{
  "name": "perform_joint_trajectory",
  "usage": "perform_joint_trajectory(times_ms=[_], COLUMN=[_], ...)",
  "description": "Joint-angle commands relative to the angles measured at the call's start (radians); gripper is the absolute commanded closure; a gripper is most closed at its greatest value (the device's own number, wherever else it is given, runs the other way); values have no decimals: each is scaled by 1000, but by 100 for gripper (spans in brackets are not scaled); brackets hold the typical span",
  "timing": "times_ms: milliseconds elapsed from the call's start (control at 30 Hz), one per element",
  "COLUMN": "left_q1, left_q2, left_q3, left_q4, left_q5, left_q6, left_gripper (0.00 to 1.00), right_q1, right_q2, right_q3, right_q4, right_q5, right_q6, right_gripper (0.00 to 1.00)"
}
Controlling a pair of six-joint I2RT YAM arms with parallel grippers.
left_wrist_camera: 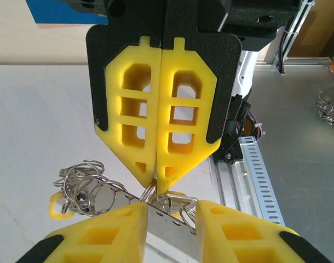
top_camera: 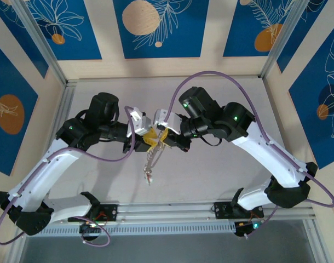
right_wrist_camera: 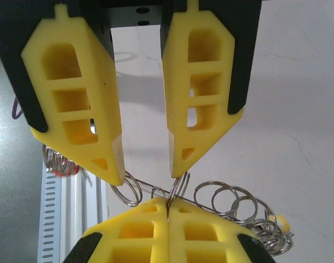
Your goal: Put the keys on the keyring
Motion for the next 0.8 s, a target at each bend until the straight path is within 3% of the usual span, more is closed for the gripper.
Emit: perform_joint_trajectory(times_ms=[0, 767], left_q1=[-6, -6], left_q2=[-6, 13], left_q3=[34, 41], left_q4=[-1, -12], left_q5=[-25, -37], left_q6=[25, 34], left_gripper=[71, 71], right_q1=[14, 15], right_q2=[8, -1], right_q3=[37, 35], right_q4=[1, 4], right_q5=[-23, -40], right_q6=[-25, -26], right_gripper=[100, 100])
